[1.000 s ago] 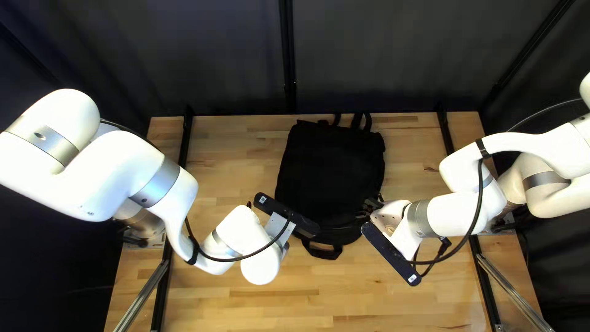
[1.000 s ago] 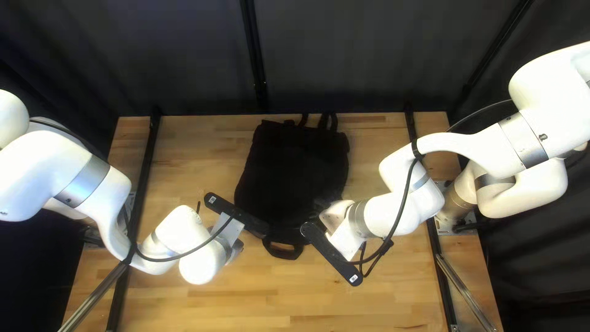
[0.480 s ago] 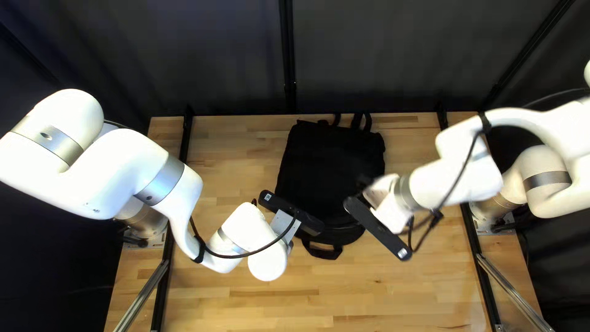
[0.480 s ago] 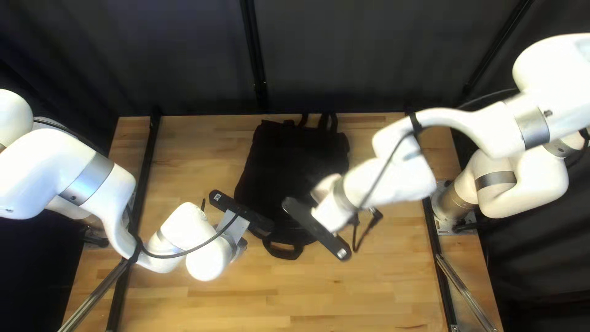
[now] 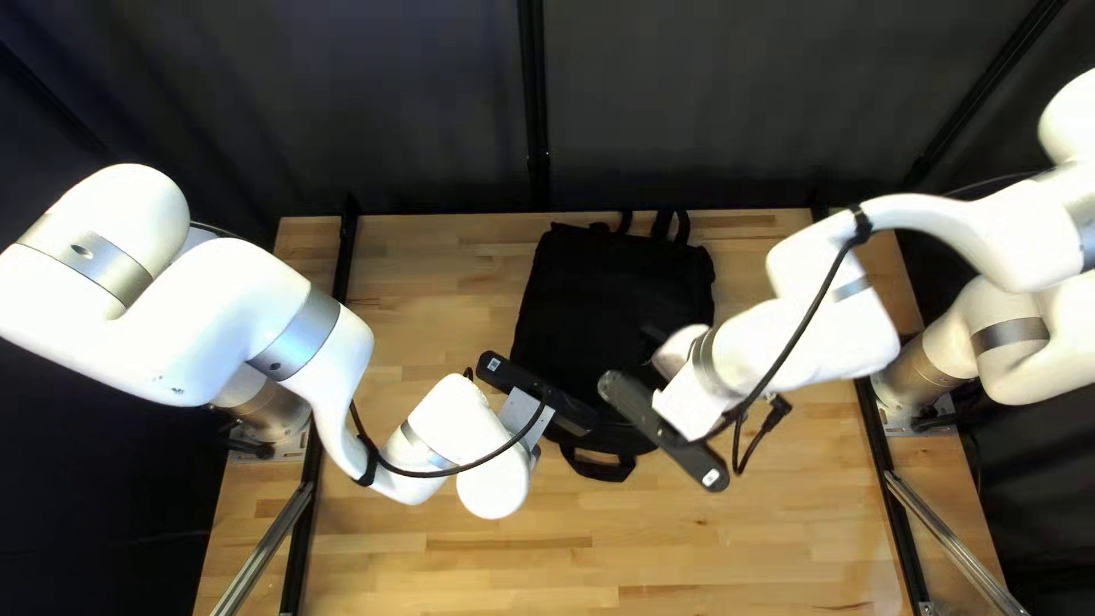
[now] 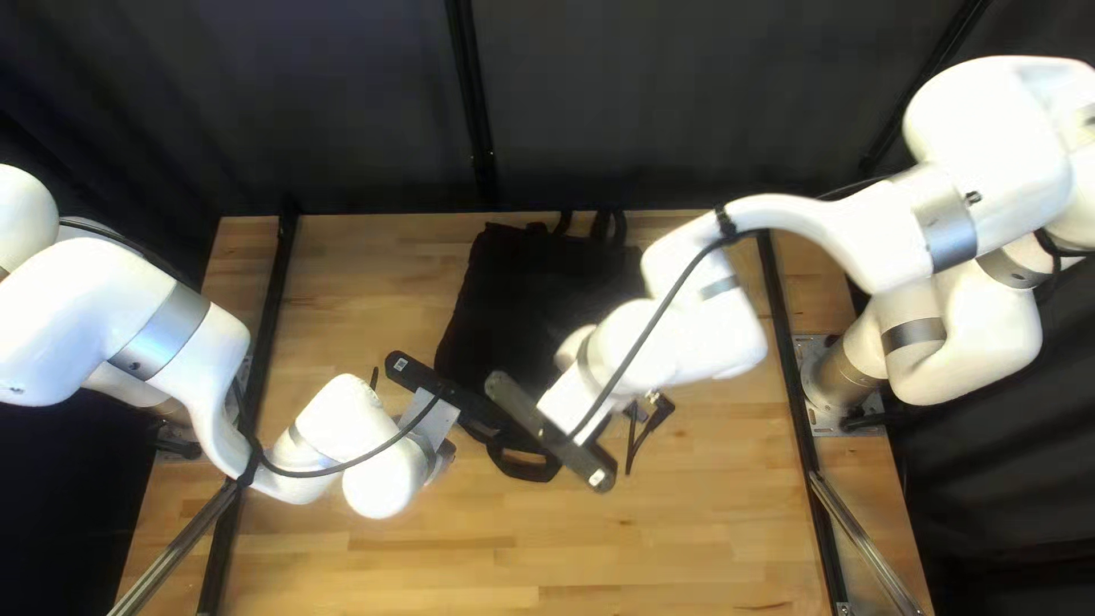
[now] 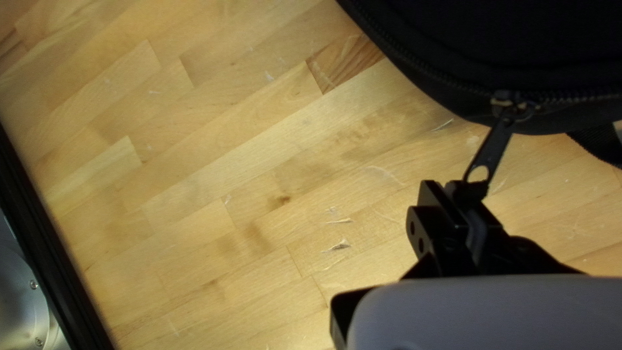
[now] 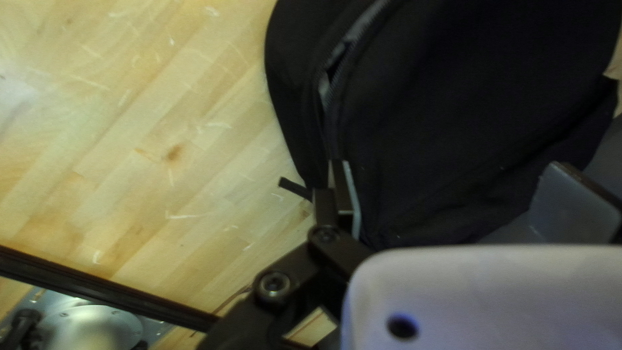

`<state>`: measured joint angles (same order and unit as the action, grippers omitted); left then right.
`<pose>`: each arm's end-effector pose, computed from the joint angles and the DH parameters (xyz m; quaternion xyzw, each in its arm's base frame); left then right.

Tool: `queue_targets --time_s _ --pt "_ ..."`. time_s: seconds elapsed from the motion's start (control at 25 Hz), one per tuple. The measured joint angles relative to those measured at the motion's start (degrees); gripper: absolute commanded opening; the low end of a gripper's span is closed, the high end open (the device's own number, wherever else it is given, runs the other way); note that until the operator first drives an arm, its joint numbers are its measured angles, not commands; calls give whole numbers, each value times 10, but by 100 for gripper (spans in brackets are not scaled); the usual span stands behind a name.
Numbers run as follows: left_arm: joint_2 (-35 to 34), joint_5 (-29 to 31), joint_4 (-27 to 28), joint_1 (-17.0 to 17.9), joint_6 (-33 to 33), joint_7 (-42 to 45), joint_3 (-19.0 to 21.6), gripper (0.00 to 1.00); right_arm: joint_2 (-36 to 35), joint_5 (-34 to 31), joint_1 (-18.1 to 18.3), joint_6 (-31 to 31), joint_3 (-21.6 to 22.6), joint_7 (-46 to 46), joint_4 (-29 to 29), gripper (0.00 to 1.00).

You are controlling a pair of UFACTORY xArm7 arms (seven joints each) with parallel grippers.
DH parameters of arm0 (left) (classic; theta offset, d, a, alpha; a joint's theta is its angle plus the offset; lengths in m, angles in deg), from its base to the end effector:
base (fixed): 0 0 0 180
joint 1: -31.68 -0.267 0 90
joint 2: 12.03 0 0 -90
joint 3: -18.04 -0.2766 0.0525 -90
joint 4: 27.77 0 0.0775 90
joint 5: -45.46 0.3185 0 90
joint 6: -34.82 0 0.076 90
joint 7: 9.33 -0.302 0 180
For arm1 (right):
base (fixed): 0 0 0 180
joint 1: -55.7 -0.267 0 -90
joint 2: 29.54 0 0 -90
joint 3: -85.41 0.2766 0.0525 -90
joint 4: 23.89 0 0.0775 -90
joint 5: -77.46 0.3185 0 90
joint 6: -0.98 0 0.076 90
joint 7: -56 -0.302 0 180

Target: Remove a lunch box from a kids backpack

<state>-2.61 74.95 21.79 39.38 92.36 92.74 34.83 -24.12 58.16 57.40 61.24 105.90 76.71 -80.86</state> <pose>0.3731 -0.0642 0.0425 -0.8546 -0.4708 -0.0886 0.2005 0.4384 0.0670 0.1805 0.8982 0.4079 0.0112 0.1633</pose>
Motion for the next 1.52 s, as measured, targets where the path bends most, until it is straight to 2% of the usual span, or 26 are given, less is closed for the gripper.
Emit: queue_targets --time_s 0.16,0.4,0.52,0.8,1.16,1.2,1.24,1.28,1.36,1.52 --pt "0 1 -2 1 0 2 0 0 5 -17 -7 -18 12 -43 25 100" --pt "1 2 -1 1 0 4 0 0 26 -53 -11 -106 24 -129 103 100" --pt "1 3 -1 2 0 6 0 0 25 -85 -11 -132 35 -185 119 100" --pt "0 4 -4 3 -2 10 1 0 -37 -199 -11 -150 51 -331 105 100" --pt "-5 6 -12 5 -4 16 2 0 -113 -317 -17 -165 41 -467 82 100" --pt "-5 7 -13 5 -5 17 2 0 -117 -326 -18 -166 39 -477 81 86" --pt "-5 7 -13 5 -5 17 2 0 -121 -335 -19 -167 38 -486 80 77" --pt "-5 7 -13 5 -6 18 2 0 -124 -342 -20 -165 37 -491 79 7" --pt "-6 7 -14 5 -6 18 2 0 -126 -352 -22 -161 37 -497 78 0" --pt "-6 8 -14 5 -7 19 3 0 -124 -366 -25 -154 38 -501 81 0"
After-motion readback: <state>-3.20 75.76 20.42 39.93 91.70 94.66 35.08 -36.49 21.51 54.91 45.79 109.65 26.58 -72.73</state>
